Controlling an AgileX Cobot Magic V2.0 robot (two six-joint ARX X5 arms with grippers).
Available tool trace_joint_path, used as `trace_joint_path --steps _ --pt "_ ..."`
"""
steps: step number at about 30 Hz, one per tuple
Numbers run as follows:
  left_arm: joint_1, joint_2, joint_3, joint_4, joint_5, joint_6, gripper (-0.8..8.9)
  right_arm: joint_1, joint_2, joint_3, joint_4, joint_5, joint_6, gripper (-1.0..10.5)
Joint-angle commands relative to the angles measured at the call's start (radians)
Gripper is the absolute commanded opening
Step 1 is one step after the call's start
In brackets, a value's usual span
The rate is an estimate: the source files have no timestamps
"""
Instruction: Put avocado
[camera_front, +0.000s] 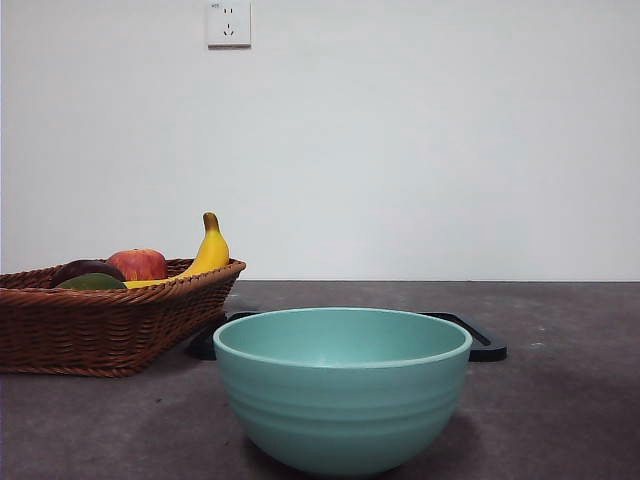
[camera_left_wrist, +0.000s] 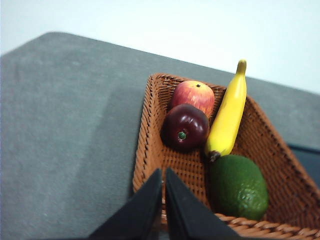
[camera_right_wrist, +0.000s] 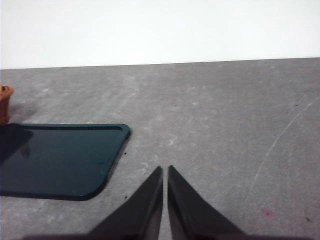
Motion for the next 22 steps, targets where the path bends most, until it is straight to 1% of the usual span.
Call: trace_joint_path --steps 1,4,8,11,18,20,22 --pt "0.001 -0.001 -0.019 -0.010 0.002 -0.117 0.09 0.000 -0.002 -0.003 0.011 -0.003 0.062 0.1" --pt "0.001 -0.001 -0.014 -0.014 0.002 -0.179 0.09 0.000 -0.002 0.000 0.013 -0.006 0.113 0.1" --pt "0.001 -0.001 0.020 -0.023 0.010 -0.219 0.09 0.000 -0.002 0.031 -0.002 -0.010 0.199 0.1" --pt "0.001 0.002 0.066 -0.055 0.036 -0.249 0.10 0.000 0.000 0.084 -0.030 -0.010 0.220 0.1" --pt "0.001 0.070 0.232 -0.192 0.071 -0.252 0.10 0.000 0.082 0.273 -0.163 -0.020 0.221 0.1" --pt "0.001 0.107 0.291 -0.222 0.094 -0.235 0.10 0.000 0.128 0.338 -0.196 -0.041 0.212 0.1" --pt "0.001 0.157 0.364 -0.267 0.132 -0.205 0.10 0.000 0.189 0.417 -0.249 -0.071 0.181 0.1"
